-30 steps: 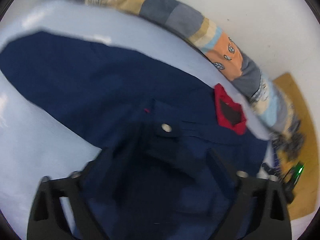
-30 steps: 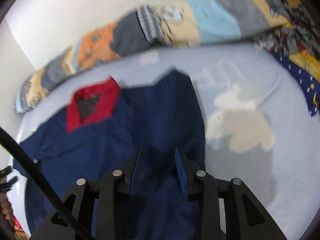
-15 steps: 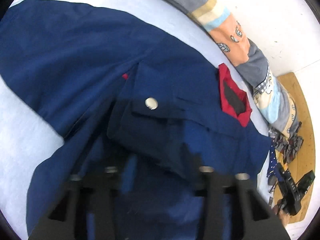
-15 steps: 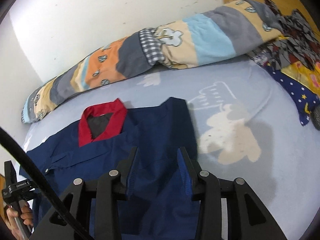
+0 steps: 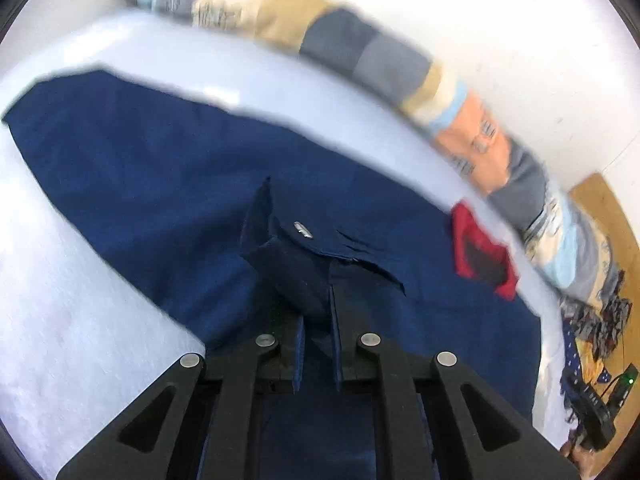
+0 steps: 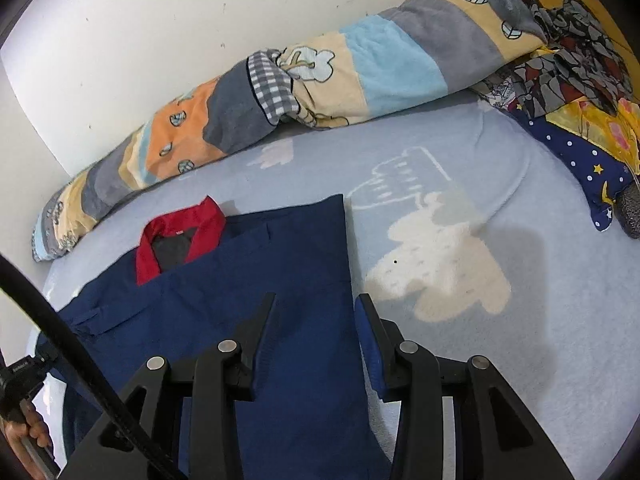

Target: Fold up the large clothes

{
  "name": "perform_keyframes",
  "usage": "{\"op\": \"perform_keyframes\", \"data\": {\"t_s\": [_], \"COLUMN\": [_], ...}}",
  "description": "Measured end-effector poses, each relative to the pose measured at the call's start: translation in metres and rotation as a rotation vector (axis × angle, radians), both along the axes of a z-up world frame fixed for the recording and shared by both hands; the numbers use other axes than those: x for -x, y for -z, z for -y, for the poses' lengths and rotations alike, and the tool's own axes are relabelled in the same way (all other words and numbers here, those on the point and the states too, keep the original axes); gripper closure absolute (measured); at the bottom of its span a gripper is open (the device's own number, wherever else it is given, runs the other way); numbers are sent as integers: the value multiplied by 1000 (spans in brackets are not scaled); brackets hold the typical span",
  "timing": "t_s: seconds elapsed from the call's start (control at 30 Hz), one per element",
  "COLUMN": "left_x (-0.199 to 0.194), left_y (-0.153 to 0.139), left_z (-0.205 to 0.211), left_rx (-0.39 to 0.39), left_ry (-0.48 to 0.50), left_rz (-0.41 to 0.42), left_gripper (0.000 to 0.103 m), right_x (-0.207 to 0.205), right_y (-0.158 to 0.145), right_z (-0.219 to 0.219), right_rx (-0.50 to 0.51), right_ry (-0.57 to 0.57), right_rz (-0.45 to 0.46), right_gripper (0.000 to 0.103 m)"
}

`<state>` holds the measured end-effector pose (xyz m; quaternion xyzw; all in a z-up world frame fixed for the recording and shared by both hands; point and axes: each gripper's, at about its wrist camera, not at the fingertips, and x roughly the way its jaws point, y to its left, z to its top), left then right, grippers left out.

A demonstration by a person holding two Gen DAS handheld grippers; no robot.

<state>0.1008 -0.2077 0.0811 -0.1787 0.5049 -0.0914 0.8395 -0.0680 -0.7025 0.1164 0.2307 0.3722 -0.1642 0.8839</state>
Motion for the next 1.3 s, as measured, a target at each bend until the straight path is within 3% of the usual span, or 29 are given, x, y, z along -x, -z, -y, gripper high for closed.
{"op": "perform_keyframes", "data": {"t_s": [0.1, 0.17, 0.23, 0.27, 0.33, 0.37, 0.5, 0.57, 0.63, 0.73, 0.8, 0.87, 0.97, 1.1, 1.2, 1.3], "left_x": [-1, -1, -1, 1, 8, 9, 15, 17, 21, 19, 18, 17, 12, 9, 13, 11], "left_y": [13, 9, -1, -8, -30, -36, -70, -80, -87, -85, -81, -75, -63, -43, -23, -4], "left_z": [7, 8, 8, 7, 0, -4, -33, -49, -71, -102, -124, -155, -201, -265, -305, -333], "left_rx": [-79, -103, -101, -137, -195, -199, -218, -228, -223, -208, -201, -183, -110, 28, 143, 269], "left_ry": [2, 8, 21, 2, -26, -22, -60, -83, -115, -156, -189, -238, -301, -412, -504, -548], "left_rz": [-31, -23, -3, 20, 105, 115, 203, 222, 223, 179, 152, 116, 46, -38, -83, -102], "left_gripper": [90, 75, 34, 27, 25, 25, 24, 23, 23, 23, 23, 23, 23, 23, 23, 25], "right_x": [-14, -26, -41, -46, -54, -54, -50, -49, -53, -64, -65, -66, -59, -58, -66, -49], "right_y": [7, 12, 26, 36, 59, 59, 22, 13, 20, 47, 58, 50, 14, -3, 22, 24], "right_z": [-8, -15, -23, -26, -33, -39, -73, -99, -129, -171, -187, -195, -220, -266, -300, -313], "right_rx": [12, 36, 66, 67, 100, 146, 264, 255, 226, 241, 318, 352, 388, 305, 348, 312], "right_ry": [-36, -66, -101, -115, -127, -131, -191, -261, -340, -448, -443, -443, -476, -586, -639, -682], "right_rz": [-20, -35, -92, -132, -257, -267, -190, -150, -160, -247, -288, -303, -179, -73, -176, -168], "right_gripper": [60, 61, 61, 61, 61, 61, 58, 46, 45, 45, 45, 45, 44, 40, 40, 42]}}
